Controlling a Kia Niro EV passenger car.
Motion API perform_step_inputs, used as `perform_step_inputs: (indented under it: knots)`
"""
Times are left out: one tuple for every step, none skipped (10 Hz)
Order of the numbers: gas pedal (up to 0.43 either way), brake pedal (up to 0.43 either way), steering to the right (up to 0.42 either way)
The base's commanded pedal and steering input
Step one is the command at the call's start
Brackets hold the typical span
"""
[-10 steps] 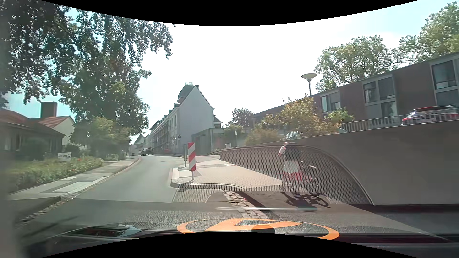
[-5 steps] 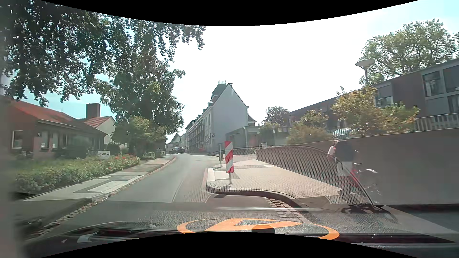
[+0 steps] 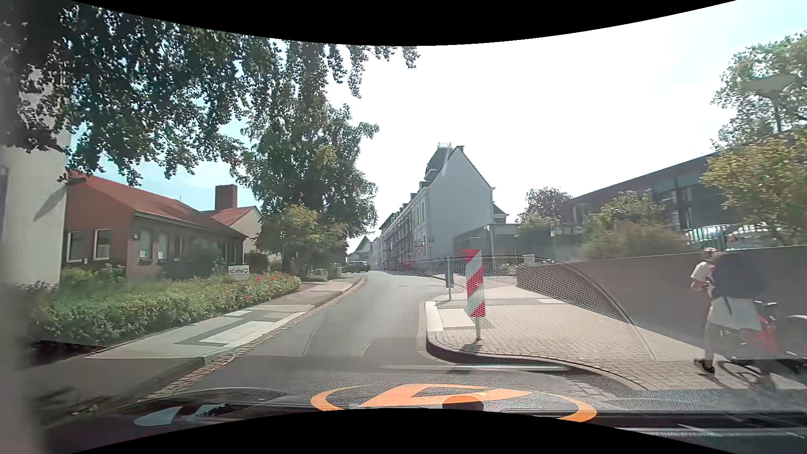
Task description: Follow the waypoints while adhering to traffic rules and regulations
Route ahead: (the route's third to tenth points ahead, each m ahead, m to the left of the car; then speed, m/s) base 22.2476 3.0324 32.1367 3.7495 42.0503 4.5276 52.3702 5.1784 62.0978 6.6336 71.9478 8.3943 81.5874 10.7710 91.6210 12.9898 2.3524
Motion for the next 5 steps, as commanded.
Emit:
perform_step_inputs:
  knots:
    - [0.209,0.0,-0.516]
    - [0.209,0.0,-0.49]
    - [0.209,0.0,-0.461]
    - [0.209,0.0,-0.427]
    - [0.209,0.0,-0.388]
